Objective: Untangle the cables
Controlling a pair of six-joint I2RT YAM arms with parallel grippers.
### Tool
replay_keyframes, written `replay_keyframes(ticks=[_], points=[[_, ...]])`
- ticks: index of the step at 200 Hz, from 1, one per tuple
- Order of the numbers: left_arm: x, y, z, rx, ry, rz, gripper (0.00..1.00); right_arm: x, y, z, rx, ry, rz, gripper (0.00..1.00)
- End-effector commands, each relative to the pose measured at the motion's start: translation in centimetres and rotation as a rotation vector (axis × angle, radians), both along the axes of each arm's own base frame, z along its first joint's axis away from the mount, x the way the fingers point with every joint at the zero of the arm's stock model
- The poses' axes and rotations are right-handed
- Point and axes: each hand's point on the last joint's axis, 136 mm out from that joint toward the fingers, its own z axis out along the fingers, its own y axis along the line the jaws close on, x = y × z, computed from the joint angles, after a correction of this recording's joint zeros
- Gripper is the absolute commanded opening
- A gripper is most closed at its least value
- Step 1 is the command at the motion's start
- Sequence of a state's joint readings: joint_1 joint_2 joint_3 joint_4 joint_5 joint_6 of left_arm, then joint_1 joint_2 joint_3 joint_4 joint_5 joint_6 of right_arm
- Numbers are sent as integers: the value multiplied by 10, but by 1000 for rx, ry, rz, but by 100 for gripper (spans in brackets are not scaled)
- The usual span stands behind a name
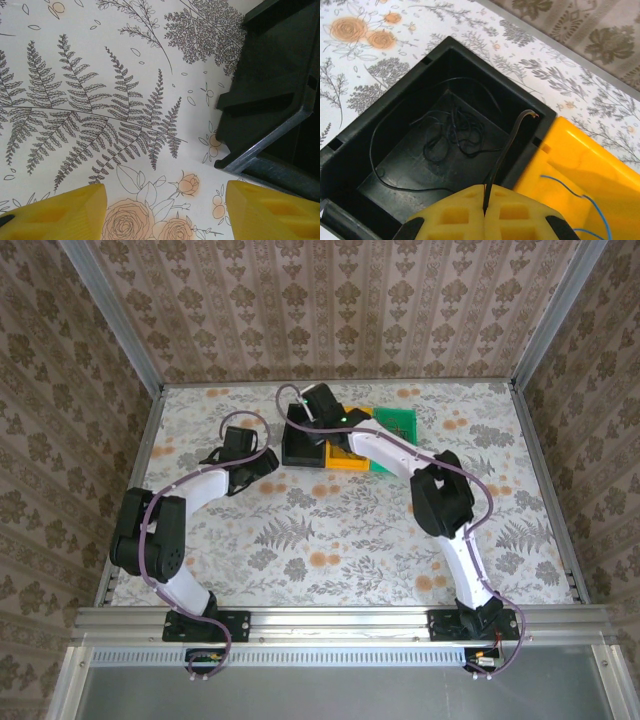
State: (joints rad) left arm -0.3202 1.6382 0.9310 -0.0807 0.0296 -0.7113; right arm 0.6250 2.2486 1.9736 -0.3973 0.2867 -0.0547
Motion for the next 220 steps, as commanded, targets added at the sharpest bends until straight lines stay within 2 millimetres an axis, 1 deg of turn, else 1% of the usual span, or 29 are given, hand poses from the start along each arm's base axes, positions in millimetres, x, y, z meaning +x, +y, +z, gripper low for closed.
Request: replay_keyframes(ticks=[1,25,60,72,86,92,99,111,122,144,160,184,197,212,220], points=[[-2,-2,-2,16,8,-22,64,11,3,-4,-59,-3,12,0],[-1,-3,-4,13,15,-28,64,19,16,-27,-70,38,46,0],[-1,-4,-4,8,19,-33,64,27,24,-57,-72,75,55,0],[-1,-5,-4,7,22,-38,64,28,26,-59,-53,82,55,0],[1,-6,-2,8,23,-41,64,29,29,-54,-13,84,53,3],[1,-6,-2,9,23,-41,64,29,30,-49,1,80,53,6],[2,-6,-1,8,21,-42,64,31,32,-39,16,63,52,12],[3,-7,1,6,16,-42,64,34,33,-19,43,24,49,25],[5,-8,2,3,12,-42,64,37,32,2,66,-18,38,33],[8,-10,8,-4,0,-44,64,40,30,43,120,-83,26,41],[9,-10,12,-4,-9,-43,64,38,27,66,150,-114,18,46],[9,-8,16,2,-19,-38,64,35,22,89,191,-140,4,53],[8,-6,19,6,-24,-36,64,34,20,94,199,-150,0,57],[5,-4,21,14,-27,-34,64,33,13,102,217,-163,-20,59],[4,-3,22,21,-30,-31,64,33,6,107,231,-170,-43,59]])
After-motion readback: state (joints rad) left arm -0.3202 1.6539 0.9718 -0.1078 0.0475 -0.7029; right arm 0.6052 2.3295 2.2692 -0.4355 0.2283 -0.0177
